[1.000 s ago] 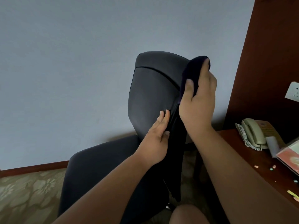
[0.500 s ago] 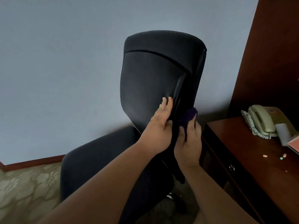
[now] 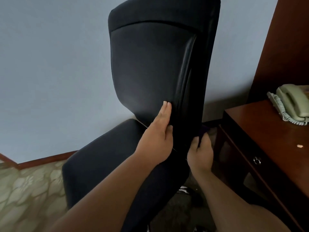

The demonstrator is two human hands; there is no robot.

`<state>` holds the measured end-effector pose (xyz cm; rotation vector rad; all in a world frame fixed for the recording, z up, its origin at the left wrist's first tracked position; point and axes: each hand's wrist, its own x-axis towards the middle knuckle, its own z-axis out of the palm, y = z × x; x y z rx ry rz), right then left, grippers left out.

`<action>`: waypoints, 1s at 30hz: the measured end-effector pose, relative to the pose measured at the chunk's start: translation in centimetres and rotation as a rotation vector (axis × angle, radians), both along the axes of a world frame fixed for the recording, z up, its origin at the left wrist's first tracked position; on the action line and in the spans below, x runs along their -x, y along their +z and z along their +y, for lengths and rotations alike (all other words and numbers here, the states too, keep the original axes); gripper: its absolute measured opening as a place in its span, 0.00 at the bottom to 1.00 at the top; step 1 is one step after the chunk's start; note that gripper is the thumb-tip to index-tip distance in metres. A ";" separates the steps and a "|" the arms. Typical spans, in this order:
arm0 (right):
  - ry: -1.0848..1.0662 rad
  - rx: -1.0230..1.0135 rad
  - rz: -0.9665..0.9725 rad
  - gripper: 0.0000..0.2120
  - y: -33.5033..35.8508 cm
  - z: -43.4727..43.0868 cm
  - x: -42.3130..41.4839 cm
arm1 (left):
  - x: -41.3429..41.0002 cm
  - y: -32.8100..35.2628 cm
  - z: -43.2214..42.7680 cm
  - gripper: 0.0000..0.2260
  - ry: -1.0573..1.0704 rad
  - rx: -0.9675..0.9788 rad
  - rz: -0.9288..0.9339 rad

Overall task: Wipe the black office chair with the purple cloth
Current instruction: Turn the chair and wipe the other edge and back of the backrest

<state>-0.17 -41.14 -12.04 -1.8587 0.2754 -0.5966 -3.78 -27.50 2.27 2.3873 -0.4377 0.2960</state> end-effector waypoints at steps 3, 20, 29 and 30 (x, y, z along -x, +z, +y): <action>-0.021 0.018 0.032 0.08 -1.0 0.3 -0.7 | 0.5 -4.3 1.8 0.29 0.080 -0.165 0.075; -0.062 -0.162 0.602 0.26 -6.5 3.1 -1.0 | 2.8 -18.2 10.8 0.33 0.537 -0.524 0.836; 0.188 0.376 0.797 0.22 -5.8 6.2 0.6 | 2.3 -19.1 10.8 0.33 0.530 -0.520 0.828; 0.228 0.486 0.794 0.23 -5.8 6.7 1.0 | 2.2 -19.2 10.8 0.33 0.529 -0.526 0.830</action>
